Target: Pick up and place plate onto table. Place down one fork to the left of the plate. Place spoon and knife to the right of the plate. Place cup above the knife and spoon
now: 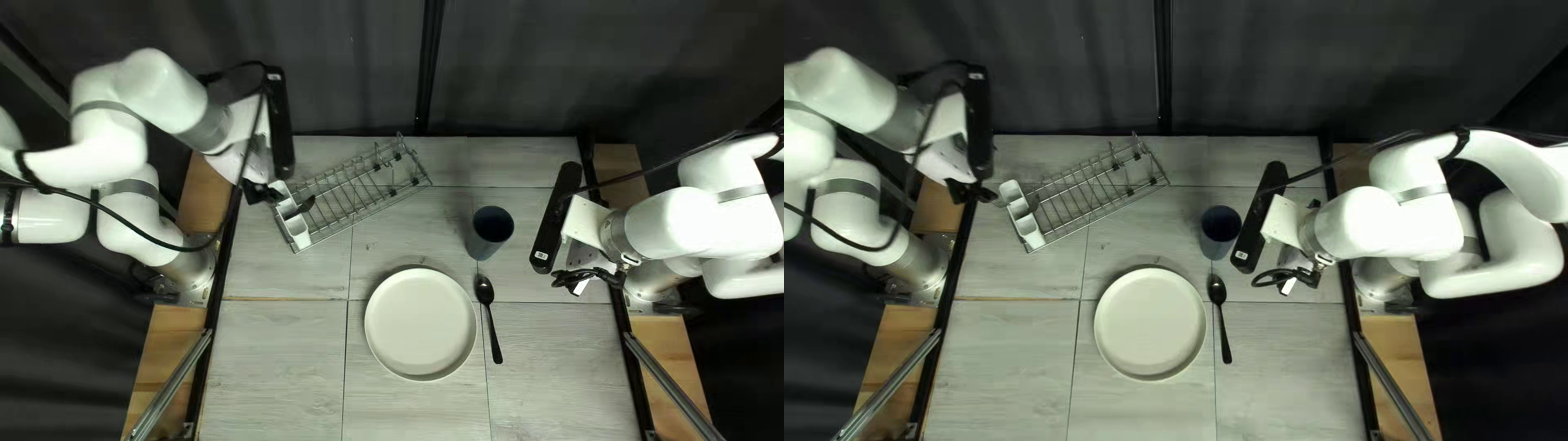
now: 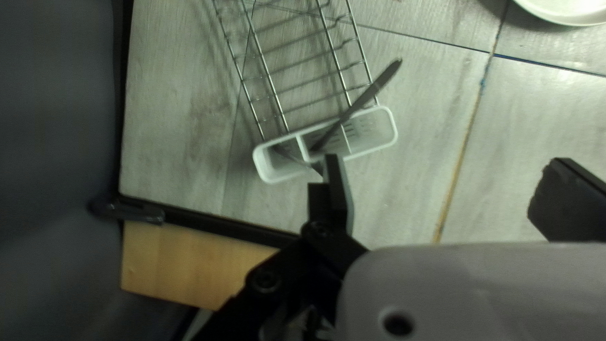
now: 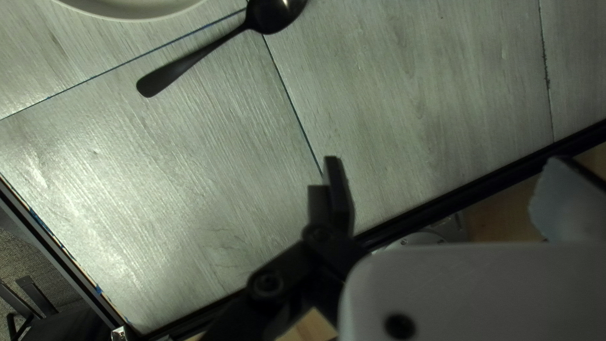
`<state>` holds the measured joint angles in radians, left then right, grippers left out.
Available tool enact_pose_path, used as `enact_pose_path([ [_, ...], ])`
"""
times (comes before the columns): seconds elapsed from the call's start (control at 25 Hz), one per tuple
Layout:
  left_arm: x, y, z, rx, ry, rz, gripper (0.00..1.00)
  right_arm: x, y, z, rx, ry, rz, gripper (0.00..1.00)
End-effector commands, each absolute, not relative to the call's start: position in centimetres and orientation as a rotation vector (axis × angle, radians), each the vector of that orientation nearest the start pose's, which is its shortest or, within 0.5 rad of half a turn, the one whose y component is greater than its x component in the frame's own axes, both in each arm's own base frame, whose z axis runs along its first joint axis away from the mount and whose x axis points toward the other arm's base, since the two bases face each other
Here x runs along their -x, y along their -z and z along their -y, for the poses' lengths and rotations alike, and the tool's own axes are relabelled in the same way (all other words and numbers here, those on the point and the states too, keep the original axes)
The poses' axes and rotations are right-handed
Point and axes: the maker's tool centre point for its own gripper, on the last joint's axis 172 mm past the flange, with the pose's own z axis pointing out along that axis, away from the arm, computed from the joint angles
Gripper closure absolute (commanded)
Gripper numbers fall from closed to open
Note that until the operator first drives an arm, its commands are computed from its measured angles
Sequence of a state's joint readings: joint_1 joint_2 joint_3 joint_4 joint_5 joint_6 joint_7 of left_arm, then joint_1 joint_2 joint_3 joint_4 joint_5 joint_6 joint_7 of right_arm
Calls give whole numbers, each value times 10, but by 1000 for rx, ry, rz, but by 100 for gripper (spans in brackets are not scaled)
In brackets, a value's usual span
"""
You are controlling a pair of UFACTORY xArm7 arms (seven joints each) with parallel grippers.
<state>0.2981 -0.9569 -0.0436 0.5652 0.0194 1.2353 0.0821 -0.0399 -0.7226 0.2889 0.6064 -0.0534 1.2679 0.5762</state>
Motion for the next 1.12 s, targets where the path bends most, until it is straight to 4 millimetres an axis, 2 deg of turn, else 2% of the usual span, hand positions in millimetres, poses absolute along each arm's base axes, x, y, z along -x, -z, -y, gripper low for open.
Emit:
enact_pose_path([
  [0.04,-291,-281,-93,3079,432,25,0,-287,-248,-35,3285,210,-628,0],
  [0.16,-298,-269,-104,3082,455,-237,0,-287,-248,-35,3285,210,-628,0],
  [0.28,-310,-260,-104,3050,437,-461,0,-287,-248,-35,3285,210,-628,0],
  [0.56,-325,-226,-107,2985,378,-836,0,-287,-248,-35,3285,210,-628,0],
  [0.84,-328,-199,-111,2981,242,-1110,0,-287,-248,-35,3285,210,-628,0],
  [1.12,-322,-198,-105,3009,95,-1257,0,-287,-248,-35,3285,210,-628,0],
])
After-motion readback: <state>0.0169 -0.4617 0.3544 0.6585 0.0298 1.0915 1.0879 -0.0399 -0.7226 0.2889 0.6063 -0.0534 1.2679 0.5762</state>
